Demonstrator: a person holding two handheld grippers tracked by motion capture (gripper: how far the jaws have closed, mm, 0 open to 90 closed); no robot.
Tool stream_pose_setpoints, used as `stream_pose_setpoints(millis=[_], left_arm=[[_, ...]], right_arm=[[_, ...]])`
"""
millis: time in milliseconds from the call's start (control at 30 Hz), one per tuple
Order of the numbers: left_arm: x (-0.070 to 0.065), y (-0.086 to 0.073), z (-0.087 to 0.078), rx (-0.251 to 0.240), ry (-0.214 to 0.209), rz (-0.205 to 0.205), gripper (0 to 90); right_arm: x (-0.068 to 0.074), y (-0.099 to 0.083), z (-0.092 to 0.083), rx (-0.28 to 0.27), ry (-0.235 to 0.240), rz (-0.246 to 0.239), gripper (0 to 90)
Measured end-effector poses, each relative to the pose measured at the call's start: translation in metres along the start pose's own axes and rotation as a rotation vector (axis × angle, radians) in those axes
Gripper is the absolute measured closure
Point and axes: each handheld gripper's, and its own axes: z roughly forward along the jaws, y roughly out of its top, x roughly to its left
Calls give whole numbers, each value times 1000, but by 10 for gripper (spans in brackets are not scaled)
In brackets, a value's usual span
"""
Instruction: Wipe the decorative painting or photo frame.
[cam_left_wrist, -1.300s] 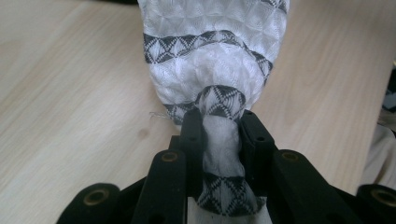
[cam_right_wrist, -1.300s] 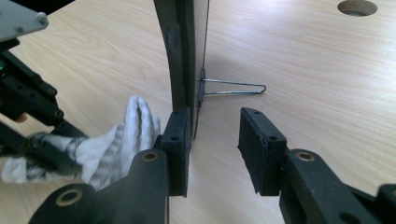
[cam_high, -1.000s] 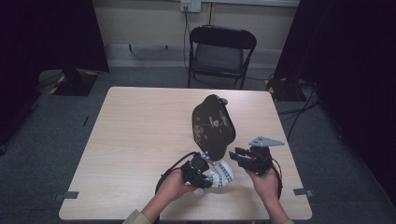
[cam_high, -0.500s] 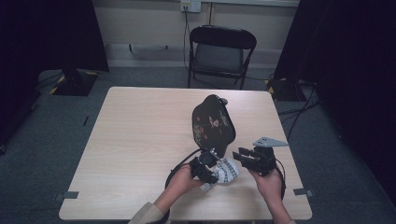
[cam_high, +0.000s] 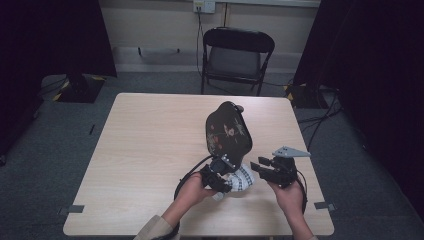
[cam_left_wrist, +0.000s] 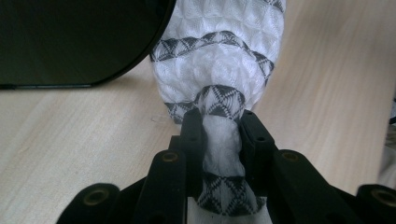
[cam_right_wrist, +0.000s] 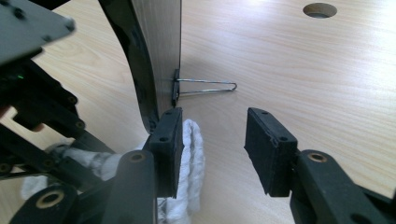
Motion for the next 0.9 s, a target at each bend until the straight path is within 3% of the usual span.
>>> stream_pose_setpoints(millis=[367,900], left_arm=[[-10,9,-24,-49,-1,43,742],[-23,22,-50,-75,22,91,742]], right_arm=[[-4,0,-3,-14,-17,7,548],[-11,-1,-7,-33,-36,33,543]])
